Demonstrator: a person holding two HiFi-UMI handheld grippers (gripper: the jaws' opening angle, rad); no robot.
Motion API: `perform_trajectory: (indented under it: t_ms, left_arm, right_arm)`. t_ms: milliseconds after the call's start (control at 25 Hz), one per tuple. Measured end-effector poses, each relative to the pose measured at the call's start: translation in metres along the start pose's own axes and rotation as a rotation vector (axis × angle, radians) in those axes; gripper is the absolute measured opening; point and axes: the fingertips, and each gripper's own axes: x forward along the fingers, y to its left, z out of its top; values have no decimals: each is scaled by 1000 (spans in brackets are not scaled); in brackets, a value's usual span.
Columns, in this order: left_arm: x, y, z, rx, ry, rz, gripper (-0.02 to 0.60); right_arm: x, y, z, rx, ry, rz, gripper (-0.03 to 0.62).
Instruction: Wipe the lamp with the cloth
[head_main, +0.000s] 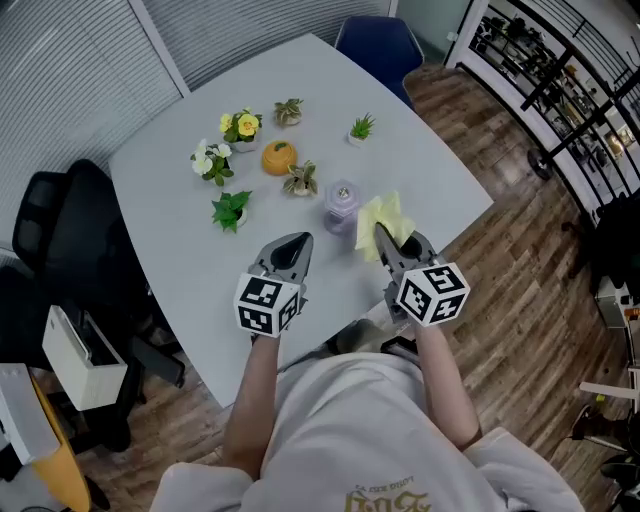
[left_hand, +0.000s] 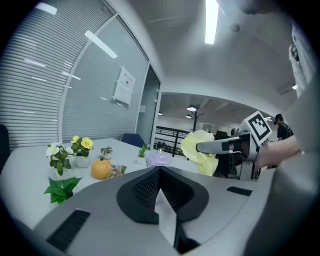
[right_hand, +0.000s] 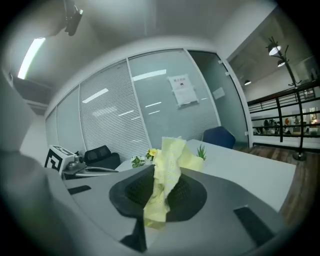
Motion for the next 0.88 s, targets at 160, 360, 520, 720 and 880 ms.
perform_trajectory:
  t_ms: [160, 360, 520, 720, 880]
  left_arm:
    - [-30, 8, 33, 0, -112, 92, 2]
    - [-50, 12, 50, 2, -173, 129, 2]
    - [-57, 12, 58, -29, -208, 125, 2]
    - [-60, 9, 64, -1, -213, 134, 2]
    - [-62, 6, 64, 27, -215, 145, 2]
  right_arm:
    - [-16, 17, 14, -85, -64, -59, 51]
    - [-24, 40, 23, -173, -98, -83, 51]
    - [-28, 49, 26, -207, -107, -79, 51]
    - [-32, 53, 28, -219, -112, -83, 51]
    - [-34, 56, 29, -221, -117, -83, 51]
